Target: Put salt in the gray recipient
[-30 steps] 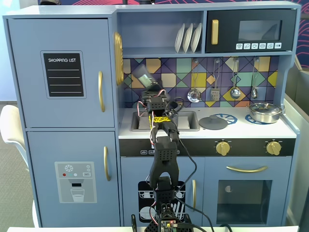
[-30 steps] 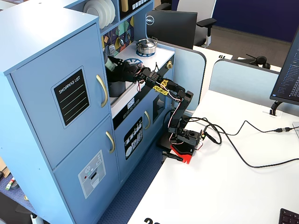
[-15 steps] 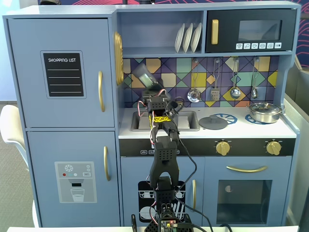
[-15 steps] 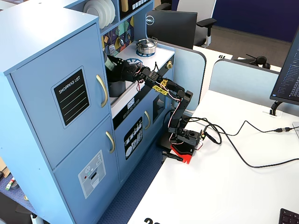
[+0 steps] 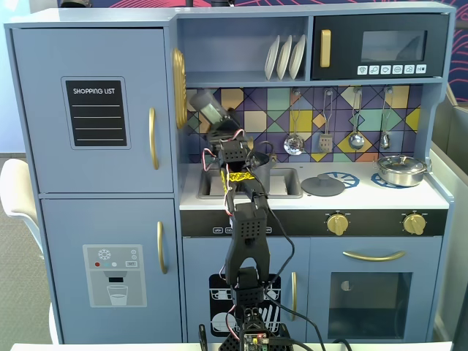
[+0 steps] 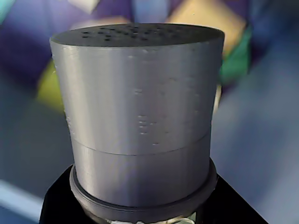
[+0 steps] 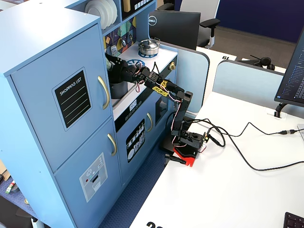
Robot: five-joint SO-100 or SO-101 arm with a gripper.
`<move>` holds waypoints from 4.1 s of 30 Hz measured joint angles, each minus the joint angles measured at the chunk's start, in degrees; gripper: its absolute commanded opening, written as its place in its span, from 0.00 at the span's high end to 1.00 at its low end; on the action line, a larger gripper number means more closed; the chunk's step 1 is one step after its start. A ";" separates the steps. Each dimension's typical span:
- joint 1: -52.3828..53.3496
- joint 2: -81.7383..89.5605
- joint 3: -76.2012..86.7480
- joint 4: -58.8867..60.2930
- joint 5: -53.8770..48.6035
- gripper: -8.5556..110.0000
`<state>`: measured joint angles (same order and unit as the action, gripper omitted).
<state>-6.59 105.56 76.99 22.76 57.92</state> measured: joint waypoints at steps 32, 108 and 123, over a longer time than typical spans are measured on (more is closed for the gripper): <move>6.24 0.88 -1.14 1.58 -10.72 0.93; 59.68 -5.27 23.73 -24.52 -141.06 0.53; 39.29 54.40 45.79 43.15 -144.05 0.93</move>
<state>32.70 159.96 122.78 65.92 -86.13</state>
